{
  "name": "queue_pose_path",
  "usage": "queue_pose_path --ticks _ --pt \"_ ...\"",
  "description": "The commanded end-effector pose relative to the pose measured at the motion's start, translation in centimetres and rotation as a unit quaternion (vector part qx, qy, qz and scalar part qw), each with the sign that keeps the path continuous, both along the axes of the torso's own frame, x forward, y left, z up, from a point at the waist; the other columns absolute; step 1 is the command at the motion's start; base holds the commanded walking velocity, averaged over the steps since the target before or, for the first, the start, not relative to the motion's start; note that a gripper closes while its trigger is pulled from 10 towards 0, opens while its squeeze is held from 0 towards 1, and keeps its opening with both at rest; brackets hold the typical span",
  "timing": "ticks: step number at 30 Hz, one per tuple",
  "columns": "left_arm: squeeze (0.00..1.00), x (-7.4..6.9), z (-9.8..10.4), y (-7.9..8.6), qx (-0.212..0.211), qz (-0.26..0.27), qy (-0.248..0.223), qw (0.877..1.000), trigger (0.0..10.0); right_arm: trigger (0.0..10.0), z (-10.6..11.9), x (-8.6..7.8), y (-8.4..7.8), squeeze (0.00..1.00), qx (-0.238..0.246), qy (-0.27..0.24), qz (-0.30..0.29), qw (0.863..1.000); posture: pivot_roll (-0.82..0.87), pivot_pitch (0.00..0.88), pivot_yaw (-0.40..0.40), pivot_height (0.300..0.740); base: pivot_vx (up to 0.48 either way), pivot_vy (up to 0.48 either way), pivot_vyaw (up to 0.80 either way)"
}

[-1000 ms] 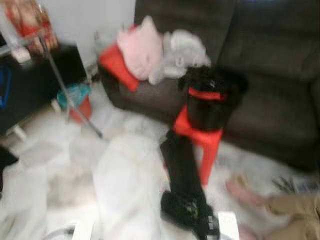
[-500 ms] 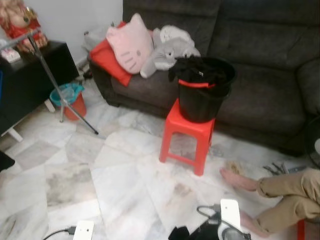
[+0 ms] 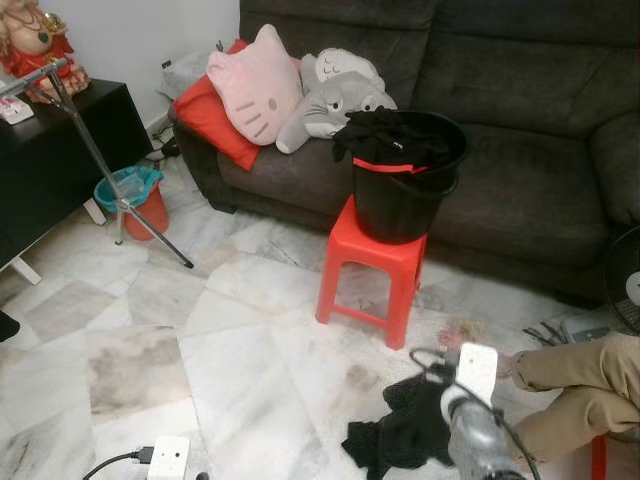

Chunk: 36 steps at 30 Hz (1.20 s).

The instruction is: Hang hanger

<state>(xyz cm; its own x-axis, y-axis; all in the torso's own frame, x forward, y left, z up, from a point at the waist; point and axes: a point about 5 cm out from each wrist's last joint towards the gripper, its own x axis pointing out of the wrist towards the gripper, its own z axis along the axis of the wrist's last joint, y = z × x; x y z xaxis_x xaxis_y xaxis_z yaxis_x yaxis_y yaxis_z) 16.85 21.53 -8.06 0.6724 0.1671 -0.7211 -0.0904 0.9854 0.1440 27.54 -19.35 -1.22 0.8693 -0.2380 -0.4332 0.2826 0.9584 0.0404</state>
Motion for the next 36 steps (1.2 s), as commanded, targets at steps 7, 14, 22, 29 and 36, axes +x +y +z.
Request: queue_pose_path --ticks 7,14,22,29,36 --pt "0.00 1.3 0.8 0.1 -0.006 0.027 -0.041 0.999 10.0 10.0 1.8 1.7 0.2 0.00 0.000 -0.050 0.003 0.999 -0.06 0.000 0.036 0.740 0.000 0.000 0.00" --pt "0.00 1.9 1.2 0.3 -0.011 0.047 -0.066 0.997 10.0 10.0 1.4 1.4 0.3 0.00 -0.018 -0.038 0.011 0.999 -0.06 0.000 0.063 0.740 0.000 0.000 0.00" --pt "0.00 1.6 0.9 0.4 -0.003 0.054 -0.046 0.997 10.0 10.0 -1.4 -1.4 0.5 0.00 -0.035 0.040 0.033 0.998 -0.01 0.000 0.045 0.740 0.000 0.000 0.00" --pt "0.00 0.2 0.1 0.7 -0.001 0.088 -0.007 0.996 10.0 10.0 -5.6 -6.5 0.3 0.00 -0.019 0.190 0.036 0.981 0.06 0.000 -0.004 0.740 0.000 0.000 0.00" --pt "0.00 -1.8 -0.8 0.4 -0.002 0.106 0.025 0.994 10.0 10.0 -6.8 -9.2 -1.0 0.00 -0.019 0.229 0.016 0.973 0.06 0.000 -0.010 0.740 0.000 0.000 0.00"
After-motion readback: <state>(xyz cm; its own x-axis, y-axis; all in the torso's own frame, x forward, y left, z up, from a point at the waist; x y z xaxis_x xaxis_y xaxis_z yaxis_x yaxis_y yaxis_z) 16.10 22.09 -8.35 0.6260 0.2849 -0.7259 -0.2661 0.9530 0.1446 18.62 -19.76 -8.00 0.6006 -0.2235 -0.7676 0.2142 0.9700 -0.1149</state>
